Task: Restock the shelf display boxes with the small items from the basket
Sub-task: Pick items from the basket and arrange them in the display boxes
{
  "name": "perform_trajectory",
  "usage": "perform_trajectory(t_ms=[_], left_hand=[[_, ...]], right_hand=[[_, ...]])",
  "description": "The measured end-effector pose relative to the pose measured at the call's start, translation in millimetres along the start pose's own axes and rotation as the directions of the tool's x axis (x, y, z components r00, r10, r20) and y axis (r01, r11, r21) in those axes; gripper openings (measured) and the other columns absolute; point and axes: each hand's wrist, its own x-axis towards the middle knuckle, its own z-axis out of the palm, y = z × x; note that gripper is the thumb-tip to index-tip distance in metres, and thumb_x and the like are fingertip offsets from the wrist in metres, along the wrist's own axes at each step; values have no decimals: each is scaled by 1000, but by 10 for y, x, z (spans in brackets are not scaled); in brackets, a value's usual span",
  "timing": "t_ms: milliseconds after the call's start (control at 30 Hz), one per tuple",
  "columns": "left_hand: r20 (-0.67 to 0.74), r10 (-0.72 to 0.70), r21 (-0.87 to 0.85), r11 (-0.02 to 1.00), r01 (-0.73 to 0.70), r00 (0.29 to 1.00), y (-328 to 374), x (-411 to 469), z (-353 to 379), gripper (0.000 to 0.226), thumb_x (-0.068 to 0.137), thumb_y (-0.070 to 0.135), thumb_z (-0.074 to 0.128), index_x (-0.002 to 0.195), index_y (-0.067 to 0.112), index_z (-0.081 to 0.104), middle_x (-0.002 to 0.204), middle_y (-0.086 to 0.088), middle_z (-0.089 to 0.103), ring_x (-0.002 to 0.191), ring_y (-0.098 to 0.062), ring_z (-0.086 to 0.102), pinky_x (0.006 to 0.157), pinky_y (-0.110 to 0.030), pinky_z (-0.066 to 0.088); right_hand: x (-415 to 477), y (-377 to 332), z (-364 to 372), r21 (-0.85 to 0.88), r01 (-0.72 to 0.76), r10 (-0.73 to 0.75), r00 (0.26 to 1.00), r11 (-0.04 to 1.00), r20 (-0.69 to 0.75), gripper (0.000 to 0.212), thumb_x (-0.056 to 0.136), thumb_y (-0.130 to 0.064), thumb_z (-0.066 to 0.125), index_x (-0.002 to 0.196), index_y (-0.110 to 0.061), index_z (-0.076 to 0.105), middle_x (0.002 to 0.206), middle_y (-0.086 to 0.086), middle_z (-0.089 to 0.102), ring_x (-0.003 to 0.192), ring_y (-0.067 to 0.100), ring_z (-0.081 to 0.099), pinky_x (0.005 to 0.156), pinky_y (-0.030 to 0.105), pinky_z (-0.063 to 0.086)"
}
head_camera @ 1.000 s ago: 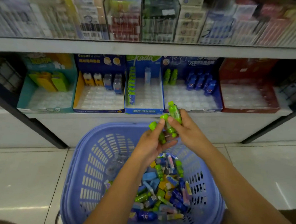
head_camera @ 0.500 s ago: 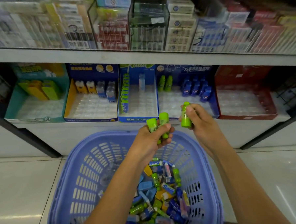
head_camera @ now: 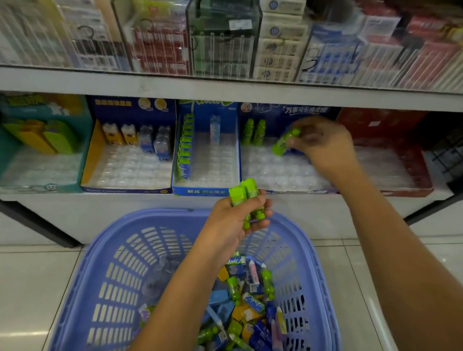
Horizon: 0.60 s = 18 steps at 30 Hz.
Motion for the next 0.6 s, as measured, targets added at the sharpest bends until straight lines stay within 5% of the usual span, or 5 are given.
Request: perform_trajectory(t_ms=[133,600], left_hand=[[0,-5,7,1000,5,1000,-8,4,-34,13,93,10,58,102,6,66,87,-7,72,74,-14,69,63,-22,56],[63,-23,-51,998,26,998,25,80,-122,13,93,10,57,101,7,66,87,-7,74,75,-15,70,62,-21,55]], right_hand=[[438,58,76,-336,108,-74,991,936,111,29,82,-3,67,110,-5,64,110,12,67,97,19,61,76,9,43],[1030,306,140,-507,165,68,910,846,409,36,81,-20,72,115,-16,61,119,8,61,105,19,55,85,24,39]])
